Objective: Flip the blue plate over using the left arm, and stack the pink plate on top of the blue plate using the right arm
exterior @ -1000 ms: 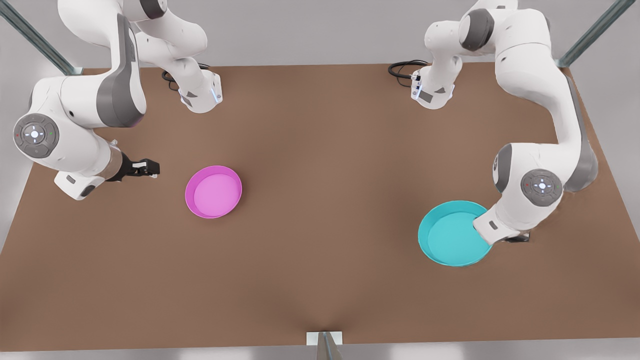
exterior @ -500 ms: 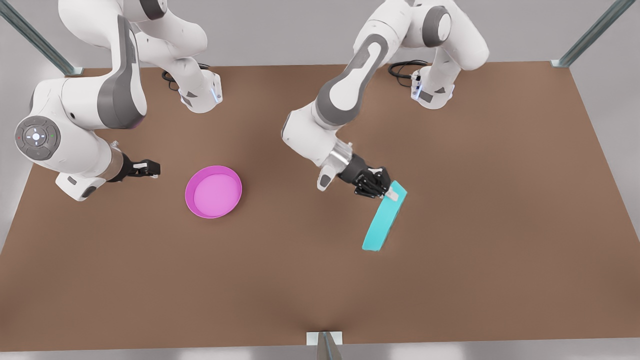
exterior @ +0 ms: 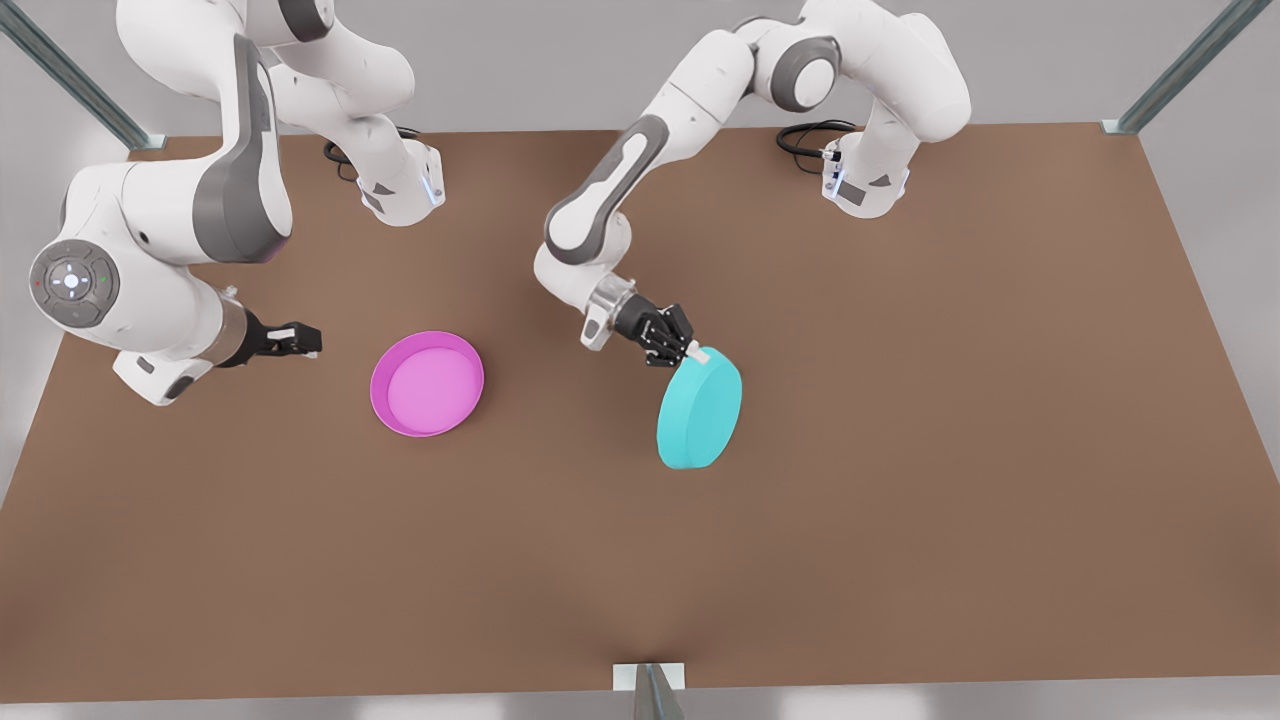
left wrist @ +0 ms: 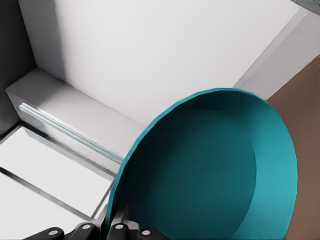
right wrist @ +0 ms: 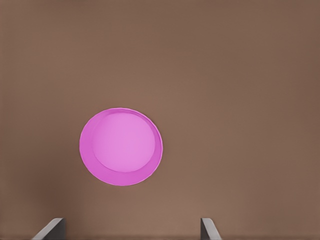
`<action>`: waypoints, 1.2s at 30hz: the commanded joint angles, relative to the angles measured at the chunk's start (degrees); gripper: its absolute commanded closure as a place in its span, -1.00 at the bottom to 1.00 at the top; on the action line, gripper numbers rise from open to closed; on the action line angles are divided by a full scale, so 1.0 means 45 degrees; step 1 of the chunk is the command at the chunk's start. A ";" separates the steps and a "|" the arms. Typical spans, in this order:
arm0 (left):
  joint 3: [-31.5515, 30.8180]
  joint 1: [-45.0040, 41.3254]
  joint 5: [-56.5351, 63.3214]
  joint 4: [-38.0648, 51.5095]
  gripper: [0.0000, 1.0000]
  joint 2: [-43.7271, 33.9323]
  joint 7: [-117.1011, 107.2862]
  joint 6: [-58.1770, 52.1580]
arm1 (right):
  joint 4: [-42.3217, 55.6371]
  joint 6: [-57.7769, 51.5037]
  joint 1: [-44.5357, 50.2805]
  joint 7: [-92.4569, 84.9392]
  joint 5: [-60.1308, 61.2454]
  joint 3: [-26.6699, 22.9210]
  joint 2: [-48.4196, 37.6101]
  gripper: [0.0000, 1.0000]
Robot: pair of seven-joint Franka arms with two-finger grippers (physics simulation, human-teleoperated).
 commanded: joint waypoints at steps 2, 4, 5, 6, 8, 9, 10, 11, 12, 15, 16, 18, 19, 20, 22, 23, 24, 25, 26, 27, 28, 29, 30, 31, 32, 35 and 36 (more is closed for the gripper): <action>-0.0208 0.0025 0.0499 -0.0244 0.57 0.0390 -0.9933 -0.0193 | 0.0006 -0.0003 0.0001 0.0017 0.0053 -0.0005 -0.0007 -1.00; -0.0305 0.0045 0.0518 -0.0244 0.57 0.0800 -1.0539 -0.0018 | 0.0006 -0.0003 0.0001 0.0017 0.0053 -0.0005 -0.0007 -1.00; -0.0305 0.0084 0.0596 -0.0244 0.57 0.0956 -1.0871 0.0061 | 0.0006 -0.0003 0.0000 0.0017 0.0131 -0.0005 -0.0007 -1.00; -0.0305 0.0104 0.0616 -0.0244 0.57 0.1151 -1.1008 0.0120 | 0.0006 -0.0003 -0.0019 0.0017 0.0131 -0.0005 -0.0007 -1.00; -0.0462 0.0123 0.0616 -0.0244 0.57 0.1191 -1.1105 0.0139 | 0.0006 -0.0003 -0.0038 0.0017 0.0131 -0.0005 -0.0007 -1.00; -0.0481 0.0143 0.0596 -0.0225 0.57 0.1269 -1.1105 0.0139 | 0.0006 -0.0022 -0.0038 0.0017 0.0151 -0.0005 -0.0007 -1.00; -0.0637 0.0143 0.0596 -0.0205 0.57 0.1269 -1.1125 0.0139 | 0.0006 -0.0003 -0.0038 0.0017 0.0131 -0.0005 0.0013 -1.00; -0.0657 0.0143 0.0577 -0.0186 0.39 0.1289 -1.1144 0.0120 | 0.0006 -0.0003 -0.0038 0.0017 0.0151 -0.0005 0.0013 -1.00; -0.0774 0.0123 0.0499 -0.0186 -0.01 0.1289 -1.1125 0.0120 | 0.0006 -0.0003 -0.0038 0.0017 0.0151 -0.0005 0.0013 -1.00; -0.1301 0.0084 0.0108 -0.0088 -0.16 0.1328 -1.1125 0.0081 | -0.0013 -0.0023 -0.0116 0.0017 0.0229 -0.0005 0.0013 -1.00; -0.1438 0.0104 -0.0125 0.0282 -0.16 0.1328 -1.1086 0.0080 | -0.0013 -0.0023 -0.0117 -0.0003 0.0229 -0.0005 0.0013 -1.00; -0.1691 0.0084 -0.0769 0.0944 -0.18 0.1250 -1.1067 0.0080 | -0.0013 -0.0023 -0.0117 -0.0003 0.0229 -0.0005 0.0013 -1.00; -0.1692 0.0084 -0.1880 0.2154 -0.18 0.1152 -1.0950 0.0100 | -0.0013 -0.0023 -0.0117 -0.0003 0.0229 -0.0005 0.0013 -1.00; -0.1847 0.0084 -0.2800 0.2995 -0.19 0.1094 -1.0988 0.0120 | -0.0013 -0.0023 -0.0117 -0.0042 0.0229 -0.0005 0.0013 -1.00; -0.1868 0.0084 -0.5143 0.4929 -0.20 0.0800 -1.1105 0.0120 | -0.0013 -0.0023 -0.0117 -0.0062 0.0229 -0.0005 0.0013 -1.00; -0.1887 0.0103 -0.6724 0.5712 -0.20 0.0567 -1.1222 0.0294 | -0.0072 -0.0042 -0.0136 -0.0159 0.0229 -0.0005 0.0013 -1.00; -0.1731 0.0104 -0.8503 0.5791 -0.20 -0.0135 -1.1203 0.0861 | -0.0325 -0.0023 -0.0214 -0.0198 0.0229 -0.0005 -0.0026 -1.00; -0.1731 0.1078 -1.0299 0.5635 -0.20 -0.1794 -1.0250 0.0862 | -0.1144 0.0133 -0.0292 -0.0198 0.0229 -0.0005 -0.0357 -1.00; -0.1692 0.2441 -1.1742 0.5596 -0.20 -0.3198 -0.7426 0.0473 | -0.1943 0.0464 -0.0312 -0.0198 0.0248 -0.0005 -0.0728 -1.00; -0.1692 0.3905 -1.2661 0.5615 -0.21 -0.4040 -0.4499 -0.0617 | -0.2743 0.0971 -0.0312 -0.0121 0.0307 -0.0005 -0.1060 -1.00; -0.1692 0.5898 -1.3328 0.5615 -0.21 -0.5036 -0.0026 -0.2278 | -0.4012 0.1713 -0.0351 -0.0003 0.0598 -0.0005 -0.1451 -1.00; -0.1673 0.8342 -1.3662 0.5615 -0.21 -0.5859 0.5119 -0.3649 | -0.6123 0.3275 -0.0643 -0.0003 0.1166 -0.0005 -0.1784 -1.00; -0.1498 0.9633 -1.3662 0.5615 -0.22 -0.6055 0.7563 -0.4079 | -0.7004 0.4234 -0.1015 -0.0022 0.1244 -0.0005 -0.1550 -1.00; -0.1048 1.0531 -1.3662 0.5615 -0.22 -0.6172 0.9476 -0.4099 | -0.7571 0.4996 -0.1132 -0.0139 0.1555 -0.0005 -0.1297 -1.00; -0.0833 1.1391 -1.3681 0.5615 -0.22 -0.6192 1.1216 -0.4119 | -0.7631 0.5368 -0.1210 -0.0218 0.2201 -0.0005 -0.0692 -1.00; -0.6884 1.8167 -1.3370 0.1421 -0.29 -0.9178 1.2977 -0.1076 | -0.8255 0.7573 -0.1913 -0.2442 0.3138 0.0014 0.0735 -1.00; -0.7005 1.8502 -1.3056 -0.1118 -0.27 -1.0544 1.3463 0.1443 | -0.8821 0.8667 -0.1933 -0.3147 0.3334 0.0014 0.0716 -1.00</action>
